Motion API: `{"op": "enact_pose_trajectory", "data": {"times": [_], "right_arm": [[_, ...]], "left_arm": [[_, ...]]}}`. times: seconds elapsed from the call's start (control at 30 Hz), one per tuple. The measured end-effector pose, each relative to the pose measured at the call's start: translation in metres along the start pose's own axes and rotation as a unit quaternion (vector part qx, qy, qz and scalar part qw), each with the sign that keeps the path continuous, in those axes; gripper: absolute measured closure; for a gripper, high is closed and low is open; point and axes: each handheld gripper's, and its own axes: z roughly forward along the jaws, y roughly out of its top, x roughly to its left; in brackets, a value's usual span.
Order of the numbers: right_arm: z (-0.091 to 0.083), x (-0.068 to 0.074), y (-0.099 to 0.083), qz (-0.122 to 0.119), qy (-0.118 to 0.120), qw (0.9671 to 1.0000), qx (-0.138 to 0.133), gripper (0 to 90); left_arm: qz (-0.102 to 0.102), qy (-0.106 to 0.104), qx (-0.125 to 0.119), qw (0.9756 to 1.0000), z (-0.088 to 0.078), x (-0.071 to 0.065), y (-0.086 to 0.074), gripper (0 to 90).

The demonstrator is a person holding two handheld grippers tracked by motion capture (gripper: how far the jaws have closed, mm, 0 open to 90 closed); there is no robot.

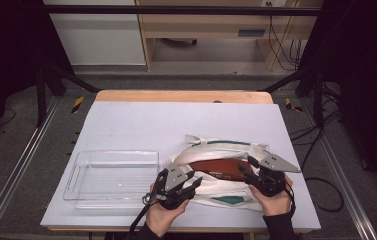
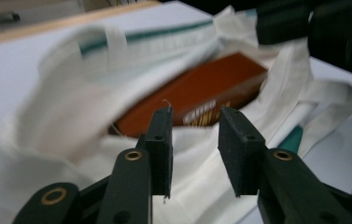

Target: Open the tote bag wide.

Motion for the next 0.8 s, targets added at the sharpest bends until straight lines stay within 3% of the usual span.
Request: {"op": "enact_pose_trajectory", "data": {"times": [0.13,0.23,0.3,0.37,0.43,0.57,0.7,0.8], "right_arm": [[0.000,0.011,-0.009,0.005,0.027,0.9996,0.009,54.9],[0.003,0.018,-0.016,-0.001,0.037,0.9991,0.020,54.9],[0.007,0.022,-0.019,0.000,0.043,0.9987,0.027,54.9],[0.011,0.025,-0.021,0.000,0.047,0.9984,0.031,55.0],[0.014,0.029,-0.022,-0.002,0.051,0.9981,0.034,55.2],[0.020,0.039,-0.024,-0.006,0.064,0.9972,0.038,56.4],[0.028,0.050,-0.026,-0.012,0.075,0.9960,0.048,57.1],[0.034,0.056,-0.028,-0.008,0.086,0.9949,0.053,58.6]], "left_arm": [[0.019,0.007,-0.003,0.9998,-0.004,0.015,0.032,58.2],[0.018,-0.003,0.004,0.9998,0.002,0.029,0.047,54.7],[0.034,0.003,0.014,0.9993,0.010,0.039,0.054,51.9],[0.046,0.005,0.019,0.9987,0.016,0.044,0.056,50.3],[0.049,-0.006,0.029,0.9984,0.024,0.051,0.057,50.0],[0.068,-0.009,0.059,0.9959,0.042,0.060,0.050,49.2],[0.080,-0.019,0.055,0.9951,0.052,0.060,0.044,50.0],[0.102,-0.016,0.057,0.9930,0.058,0.056,0.043,50.2]]}}
